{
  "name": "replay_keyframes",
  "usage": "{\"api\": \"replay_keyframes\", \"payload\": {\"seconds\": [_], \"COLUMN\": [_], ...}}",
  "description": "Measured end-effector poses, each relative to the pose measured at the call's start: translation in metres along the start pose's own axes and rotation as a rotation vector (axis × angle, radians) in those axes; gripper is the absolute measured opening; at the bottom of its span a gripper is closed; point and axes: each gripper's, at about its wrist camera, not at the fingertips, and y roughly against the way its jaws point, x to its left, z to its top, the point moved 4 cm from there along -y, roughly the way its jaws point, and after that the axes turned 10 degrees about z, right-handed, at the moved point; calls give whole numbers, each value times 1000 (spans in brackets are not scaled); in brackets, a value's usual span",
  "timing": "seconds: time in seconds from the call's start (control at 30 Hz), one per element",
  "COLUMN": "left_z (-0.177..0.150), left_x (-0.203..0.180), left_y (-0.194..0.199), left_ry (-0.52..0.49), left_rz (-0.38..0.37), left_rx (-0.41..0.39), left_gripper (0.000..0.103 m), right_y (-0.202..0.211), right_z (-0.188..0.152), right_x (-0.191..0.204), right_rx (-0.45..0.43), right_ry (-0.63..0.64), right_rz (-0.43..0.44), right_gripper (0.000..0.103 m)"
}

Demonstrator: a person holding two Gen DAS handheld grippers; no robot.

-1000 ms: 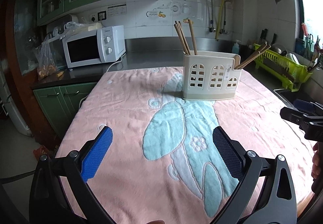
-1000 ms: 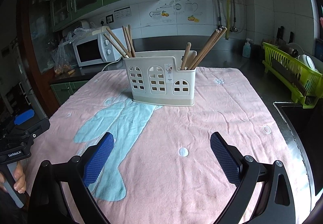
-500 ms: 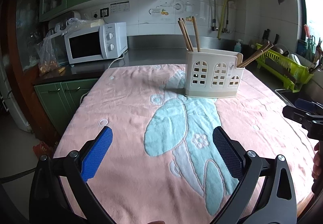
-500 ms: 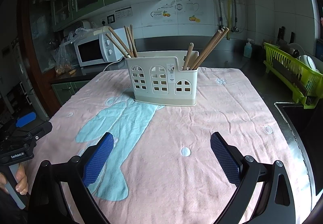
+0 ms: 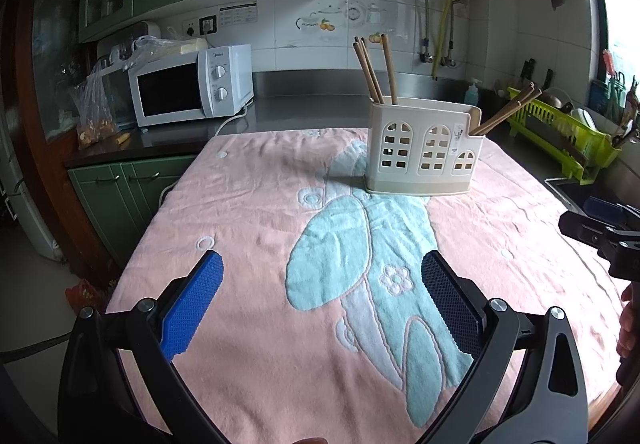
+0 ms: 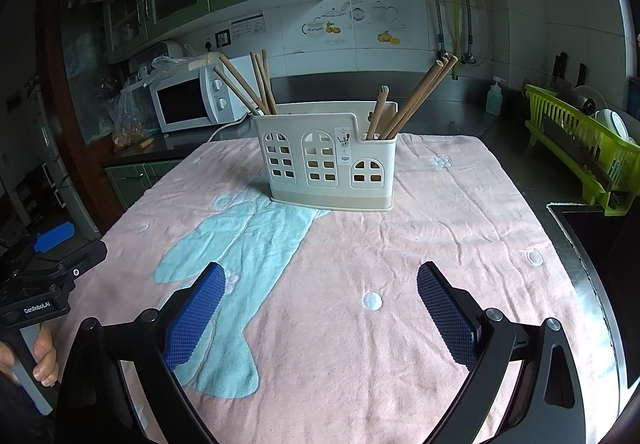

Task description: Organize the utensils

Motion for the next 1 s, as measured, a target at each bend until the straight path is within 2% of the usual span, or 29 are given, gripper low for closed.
{"api": "replay_keyframes", "payload": {"seconds": [1.0], "left_z": [2], "left_x": [1], "left_y": [3], "left_ry": [0], "left_rz": [7], "left_rx": [-1], "left_gripper": [98], "right_y": [-2], "right_z": [1], "right_x": [1], "right_rx": [2], "right_ry": [-5], "right_rz": [11], "right_gripper": [94]}}
